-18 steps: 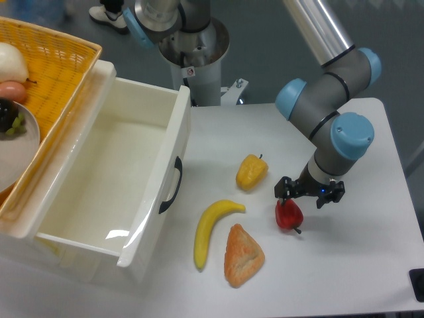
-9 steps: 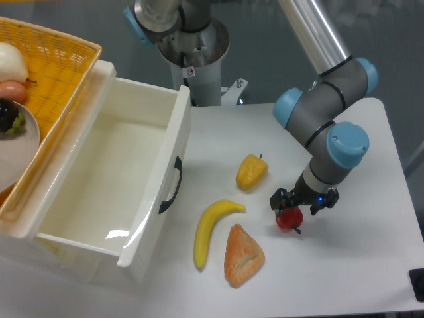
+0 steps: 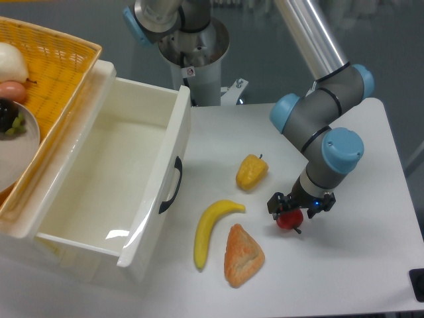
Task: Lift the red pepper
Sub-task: 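Close the gripper on the red bell pepper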
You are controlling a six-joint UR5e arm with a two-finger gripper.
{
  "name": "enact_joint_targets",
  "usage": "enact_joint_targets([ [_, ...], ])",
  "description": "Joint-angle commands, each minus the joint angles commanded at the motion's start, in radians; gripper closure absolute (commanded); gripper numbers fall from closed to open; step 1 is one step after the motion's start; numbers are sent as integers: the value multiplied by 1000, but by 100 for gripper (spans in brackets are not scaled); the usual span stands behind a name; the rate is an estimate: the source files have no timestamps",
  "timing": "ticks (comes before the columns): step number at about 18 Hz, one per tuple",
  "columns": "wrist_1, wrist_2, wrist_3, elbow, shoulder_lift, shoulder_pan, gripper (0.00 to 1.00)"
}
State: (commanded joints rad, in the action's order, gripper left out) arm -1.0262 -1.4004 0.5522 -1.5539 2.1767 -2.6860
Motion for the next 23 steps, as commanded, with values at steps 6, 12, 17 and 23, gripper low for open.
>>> enact_joint_targets([
  [6, 3, -9, 5, -3, 5, 2, 33],
  [12, 3, -11, 21, 3, 5, 6, 59],
  [17, 0, -11, 81, 20, -3, 8, 80],
  [23, -6, -14, 190, 41, -37, 6, 86],
])
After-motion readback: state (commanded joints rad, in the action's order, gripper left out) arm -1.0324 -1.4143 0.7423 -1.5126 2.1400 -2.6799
